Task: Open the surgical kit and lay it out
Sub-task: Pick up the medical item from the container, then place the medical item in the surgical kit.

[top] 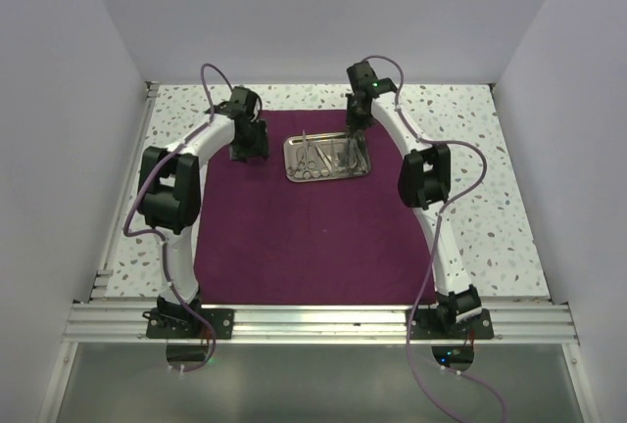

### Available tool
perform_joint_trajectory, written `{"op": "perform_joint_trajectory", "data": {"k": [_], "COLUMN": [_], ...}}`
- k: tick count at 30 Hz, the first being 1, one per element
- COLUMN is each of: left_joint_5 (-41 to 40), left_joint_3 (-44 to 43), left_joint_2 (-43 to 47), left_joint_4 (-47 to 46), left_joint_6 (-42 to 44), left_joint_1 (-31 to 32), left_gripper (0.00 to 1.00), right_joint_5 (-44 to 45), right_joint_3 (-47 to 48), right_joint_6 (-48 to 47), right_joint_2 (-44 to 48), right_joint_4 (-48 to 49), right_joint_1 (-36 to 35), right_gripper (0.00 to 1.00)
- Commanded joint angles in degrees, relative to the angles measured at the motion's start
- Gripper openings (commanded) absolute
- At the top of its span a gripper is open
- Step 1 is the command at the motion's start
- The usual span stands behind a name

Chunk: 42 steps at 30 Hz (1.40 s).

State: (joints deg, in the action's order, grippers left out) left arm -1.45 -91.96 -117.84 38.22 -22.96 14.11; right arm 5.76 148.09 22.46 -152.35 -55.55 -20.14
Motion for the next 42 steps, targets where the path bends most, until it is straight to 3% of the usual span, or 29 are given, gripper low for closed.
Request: {"op": "perform_joint_trajectory", "data": {"k": [1,8,10,13,14,18,23,37,38,39,41,42], "left_joint_5": [1.19,3.30,3.30,3.39,3.47,3.65,4.26,5.23,5.15,5.06,4.97,4.80], "left_joint_3": [-0.93,-1.38,-0.85,0.82,1.26,3.28,3.19,1.17,1.26,1.17,1.26,1.17], "left_joint_2": [1.83,2.00,2.35,3.67,4.19,4.81,4.20,1.39,1.47,1.39,1.30,1.39], "left_joint_4": [-1.30,-1.92,-2.18,-3.32,-3.67,-4.99,-5.17,-4.64,-4.64,-4.64,-4.64,-4.56], "left_joint_6": [-0.24,-1.03,-1.21,-1.38,-1.38,-1.74,-2.26,-2.44,-2.44,-2.44,-2.44,-2.35], "left_joint_1": [-1.10,-1.36,-1.28,-1.28,-1.28,-1.28,-1.28,-1.19,-1.28,-1.28,-1.28,-1.28], "left_gripper": [0.62,0.61,0.61,0.61,0.61,0.61,0.61,0.59,0.59,0.58,0.58,0.59], "right_joint_5": [-3.03,-3.56,-3.82,-2.42,-2.16,-3.99,-5.49,-10.95,-10.51,-10.07,-9.80,-9.19], "right_joint_3": [-1.31,-8.25,-14.99,-33.69,-44.19,-65.05,-82.14,-90.88,-90.44,-90.17,-87.99,-86.67], "right_joint_6": [-0.22,-0.39,-1.01,-2.15,-2.24,-0.49,3.20,1.97,2.06,2.24,2.07,1.80], "right_joint_2": [11.89,20.33,25.51,38.06,41.32,55.03,66.20,57.09,56.56,56.29,56.46,56.90], "right_joint_4": [3.52,-0.78,-2.36,0.61,1.84,6.05,10.28,16.18,15.91,14.87,13.81,12.06], "right_joint_1": [0.36,0.19,0.19,-0.07,-0.16,-0.51,-2.27,-2.71,-2.71,-2.71,-2.71,-2.71], "right_gripper": [0.00,0.00,0.00,0.00,0.00,0.00,0.00,0.00,0.18,0.28,0.46,0.49]}}
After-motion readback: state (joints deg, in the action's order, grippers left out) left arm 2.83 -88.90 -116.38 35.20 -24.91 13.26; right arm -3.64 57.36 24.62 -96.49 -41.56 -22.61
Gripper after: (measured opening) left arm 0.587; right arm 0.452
